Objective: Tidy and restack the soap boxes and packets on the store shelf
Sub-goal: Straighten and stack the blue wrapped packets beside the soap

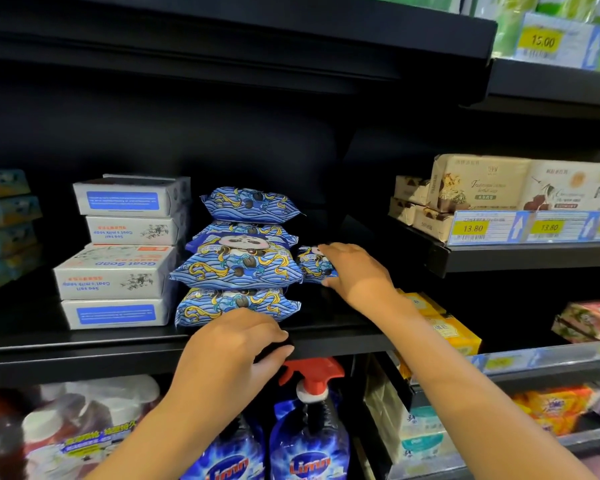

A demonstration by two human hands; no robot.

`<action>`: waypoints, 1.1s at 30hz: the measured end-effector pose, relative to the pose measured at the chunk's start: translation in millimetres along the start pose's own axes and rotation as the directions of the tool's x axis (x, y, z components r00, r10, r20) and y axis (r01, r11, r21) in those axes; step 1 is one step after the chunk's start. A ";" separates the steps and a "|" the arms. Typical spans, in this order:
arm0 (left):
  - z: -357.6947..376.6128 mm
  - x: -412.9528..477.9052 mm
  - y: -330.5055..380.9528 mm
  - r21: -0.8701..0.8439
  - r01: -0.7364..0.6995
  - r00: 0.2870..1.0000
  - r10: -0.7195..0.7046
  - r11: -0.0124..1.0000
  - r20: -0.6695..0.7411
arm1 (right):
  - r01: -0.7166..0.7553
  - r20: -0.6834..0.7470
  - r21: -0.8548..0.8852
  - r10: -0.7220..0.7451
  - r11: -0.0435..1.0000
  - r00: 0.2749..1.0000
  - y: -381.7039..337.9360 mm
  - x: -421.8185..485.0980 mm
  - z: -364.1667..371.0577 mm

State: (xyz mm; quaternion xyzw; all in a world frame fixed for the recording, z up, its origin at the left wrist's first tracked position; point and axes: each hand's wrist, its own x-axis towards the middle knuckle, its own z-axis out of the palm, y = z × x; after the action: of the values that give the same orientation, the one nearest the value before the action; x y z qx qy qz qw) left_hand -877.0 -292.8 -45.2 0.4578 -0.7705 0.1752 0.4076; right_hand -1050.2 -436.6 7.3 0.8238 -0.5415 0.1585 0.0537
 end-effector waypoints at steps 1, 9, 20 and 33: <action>-0.8 -1.1 -0.8 -0.004 -0.001 1.000 0.001 1.000 -0.005 | 0.019 -0.012 0.038 -0.019 0.999 1.000 2.5 -5.0 -3.1; -11.5 -17.2 -14.3 0.086 0.041 0.995 -0.034 0.995 -0.089 | 0.371 -0.509 0.493 -0.085 0.787 0.857 -22.4 -44.2 -38.6; -10.5 -23.2 -13.7 0.053 0.057 0.998 -0.055 0.997 -0.044 | 0.396 -0.094 0.214 -0.385 0.893 0.918 -82.6 -16.3 -36.5; -50.0 45.1 -35.7 0.091 0.060 0.978 -0.076 0.994 0.192 | 0.173 -0.539 0.369 0.059 0.913 0.840 -15.8 -90.8 -28.5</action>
State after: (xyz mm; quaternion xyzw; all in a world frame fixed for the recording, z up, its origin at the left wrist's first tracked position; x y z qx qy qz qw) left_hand -834.6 -304.6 17.0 0.5157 -0.7825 0.1479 0.3159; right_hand -1074.6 -343.2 6.6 0.7549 -0.4346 0.4897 0.0376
